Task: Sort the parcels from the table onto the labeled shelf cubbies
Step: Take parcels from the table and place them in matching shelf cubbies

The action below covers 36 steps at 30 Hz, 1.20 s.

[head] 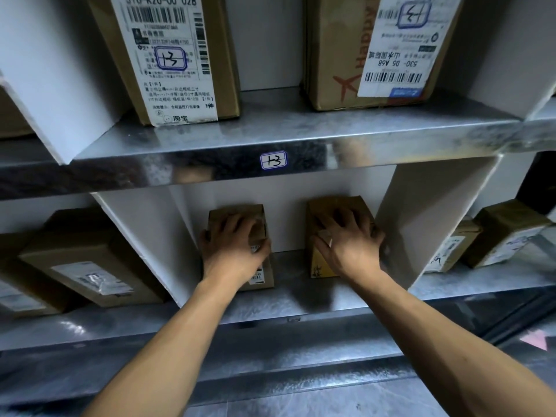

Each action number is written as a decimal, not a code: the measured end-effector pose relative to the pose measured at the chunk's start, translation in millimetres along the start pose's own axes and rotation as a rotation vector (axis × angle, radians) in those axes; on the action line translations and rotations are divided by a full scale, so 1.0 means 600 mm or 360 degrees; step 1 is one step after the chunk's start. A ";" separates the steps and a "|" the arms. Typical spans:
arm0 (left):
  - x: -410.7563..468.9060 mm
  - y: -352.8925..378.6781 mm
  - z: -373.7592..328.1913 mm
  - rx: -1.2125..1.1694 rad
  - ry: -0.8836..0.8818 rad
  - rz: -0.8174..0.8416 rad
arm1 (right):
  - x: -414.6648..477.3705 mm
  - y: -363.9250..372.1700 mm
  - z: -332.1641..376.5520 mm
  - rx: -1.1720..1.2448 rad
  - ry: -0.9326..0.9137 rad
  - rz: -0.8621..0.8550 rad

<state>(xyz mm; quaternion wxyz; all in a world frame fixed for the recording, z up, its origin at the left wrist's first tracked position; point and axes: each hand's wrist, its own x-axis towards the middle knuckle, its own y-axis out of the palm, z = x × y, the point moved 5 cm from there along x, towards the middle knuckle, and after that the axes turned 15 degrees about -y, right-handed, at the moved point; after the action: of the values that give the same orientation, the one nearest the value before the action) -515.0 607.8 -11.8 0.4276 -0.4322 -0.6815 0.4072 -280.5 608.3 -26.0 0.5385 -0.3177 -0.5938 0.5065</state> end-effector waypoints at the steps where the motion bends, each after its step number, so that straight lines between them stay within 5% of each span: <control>1: -0.001 -0.001 0.001 0.0000 -0.0002 0.0005 | -0.001 0.000 0.000 0.0003 0.0000 -0.0001; 9: -0.012 -0.011 -0.010 0.0087 0.0002 0.0121 | -0.018 -0.017 0.004 0.0007 -0.0021 0.0025; 17: -0.086 -0.051 -0.006 0.0136 0.0036 -0.0135 | -0.064 -0.057 0.022 -0.0087 -0.0365 -0.0227; 29: -0.203 -0.059 0.031 0.0165 0.0178 -0.0030 | -0.136 -0.035 0.058 -0.0020 -0.0583 0.0127; 36: -0.242 -0.066 -0.008 0.0247 0.0260 0.0022 | -0.189 -0.069 0.046 -0.0056 -0.0559 0.0112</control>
<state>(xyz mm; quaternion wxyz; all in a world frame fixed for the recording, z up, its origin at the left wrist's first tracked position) -482.2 461.0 -7.1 0.5111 -0.4344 -0.6078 0.4250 -275.0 484.4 -20.3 0.4027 -0.2543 -0.6760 0.5624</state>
